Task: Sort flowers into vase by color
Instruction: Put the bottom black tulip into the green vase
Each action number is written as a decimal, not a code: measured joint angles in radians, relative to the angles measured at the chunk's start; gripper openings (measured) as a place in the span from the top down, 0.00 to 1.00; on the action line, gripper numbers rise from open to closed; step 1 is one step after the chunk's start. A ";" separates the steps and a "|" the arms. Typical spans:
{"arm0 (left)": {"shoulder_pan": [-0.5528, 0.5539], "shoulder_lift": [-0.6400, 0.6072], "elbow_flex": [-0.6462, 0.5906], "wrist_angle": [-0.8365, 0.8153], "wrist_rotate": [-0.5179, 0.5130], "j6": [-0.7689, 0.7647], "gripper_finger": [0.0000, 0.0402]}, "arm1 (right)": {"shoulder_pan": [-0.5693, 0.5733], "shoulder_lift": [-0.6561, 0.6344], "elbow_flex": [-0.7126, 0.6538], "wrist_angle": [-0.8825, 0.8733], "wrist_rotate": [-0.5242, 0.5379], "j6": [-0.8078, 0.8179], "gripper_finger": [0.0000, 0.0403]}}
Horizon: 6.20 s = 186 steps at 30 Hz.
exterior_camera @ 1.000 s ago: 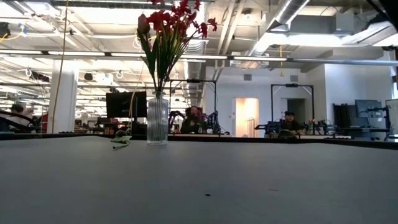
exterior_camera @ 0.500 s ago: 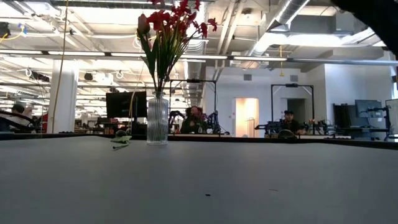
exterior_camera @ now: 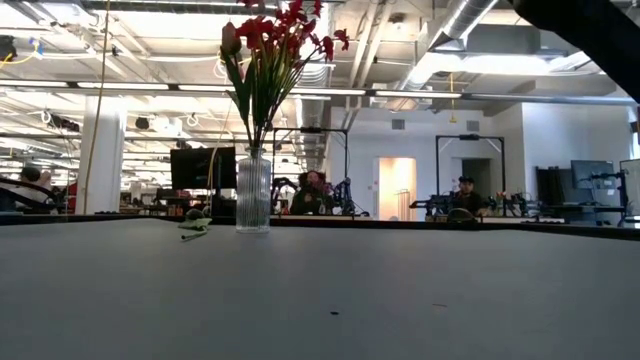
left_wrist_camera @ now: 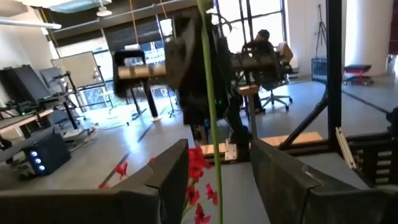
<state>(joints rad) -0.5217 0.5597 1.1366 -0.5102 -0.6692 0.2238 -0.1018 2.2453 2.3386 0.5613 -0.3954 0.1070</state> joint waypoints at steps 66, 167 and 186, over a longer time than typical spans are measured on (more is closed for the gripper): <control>0.291 0.308 0.283 -0.125 0.359 -0.051 0.77 | 0.028 0.000 0.000 -0.032 -0.026 0.066 0.95; 0.228 -0.528 -0.688 0.416 1.502 -0.493 1.00 | 0.427 -0.630 0.000 -2.008 0.689 0.164 0.70; 0.052 -0.527 -0.817 0.551 1.440 -0.421 1.00 | 0.405 -0.630 0.000 -1.983 0.718 0.202 0.70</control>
<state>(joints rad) -0.4696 0.0328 0.3195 0.0411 0.7711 -0.1975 0.3032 1.6154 2.3383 -1.4216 0.3222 0.3087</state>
